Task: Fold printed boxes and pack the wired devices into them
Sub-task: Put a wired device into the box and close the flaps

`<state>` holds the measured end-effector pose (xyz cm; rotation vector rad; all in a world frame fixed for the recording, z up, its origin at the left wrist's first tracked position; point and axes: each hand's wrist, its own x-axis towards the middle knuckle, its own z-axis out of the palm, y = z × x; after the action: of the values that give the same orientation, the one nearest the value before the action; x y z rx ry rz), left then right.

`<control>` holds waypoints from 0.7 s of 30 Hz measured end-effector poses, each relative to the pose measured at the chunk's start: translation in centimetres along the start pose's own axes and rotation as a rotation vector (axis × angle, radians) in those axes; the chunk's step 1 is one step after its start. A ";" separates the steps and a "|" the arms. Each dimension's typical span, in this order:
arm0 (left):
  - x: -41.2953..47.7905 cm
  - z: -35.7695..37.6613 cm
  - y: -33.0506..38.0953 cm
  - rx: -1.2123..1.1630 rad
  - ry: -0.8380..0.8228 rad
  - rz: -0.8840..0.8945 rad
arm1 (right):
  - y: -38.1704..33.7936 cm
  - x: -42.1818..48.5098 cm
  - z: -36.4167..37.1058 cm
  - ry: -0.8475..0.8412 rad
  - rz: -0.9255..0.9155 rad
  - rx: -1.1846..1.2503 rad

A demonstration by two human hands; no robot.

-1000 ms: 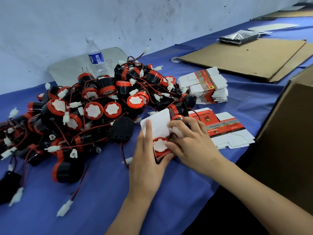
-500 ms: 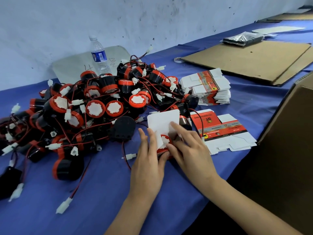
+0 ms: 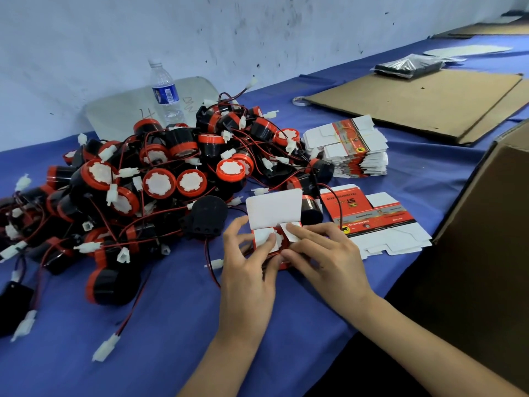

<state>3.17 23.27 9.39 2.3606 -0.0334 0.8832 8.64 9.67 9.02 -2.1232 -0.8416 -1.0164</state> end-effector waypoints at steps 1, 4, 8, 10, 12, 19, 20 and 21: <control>-0.1 0.0 0.0 -0.002 0.007 0.000 | 0.1 0.1 0.0 -0.012 -0.005 0.013; -0.2 -0.1 -0.2 0.011 0.008 0.027 | 0.3 0.1 0.1 -0.049 -0.010 0.058; -0.2 -0.2 -0.1 0.014 -0.003 0.036 | 0.3 0.2 0.0 -0.045 0.018 0.080; -0.2 -0.2 0.2 -0.010 -0.033 0.041 | 0.2 0.1 -0.1 -0.031 0.030 0.087; -0.2 -0.3 0.4 -0.038 -0.073 0.025 | 0.2 0.1 -0.2 -0.027 0.042 0.095; -0.3 -0.6 0.4 -0.028 -0.115 0.066 | -0.2 0.3 -0.7 -0.049 0.111 0.063; -0.3 -0.6 0.4 -0.024 -0.115 0.066 | -0.3 0.2 -0.8 -0.047 0.154 0.072; -0.3 -0.6 0.4 -0.023 -0.110 0.064 | -0.3 0.2 -0.8 -0.045 0.186 0.076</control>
<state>2.53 23.25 9.78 2.3964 -0.1633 0.7772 8.16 9.27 9.65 -2.1217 -0.6775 -0.8310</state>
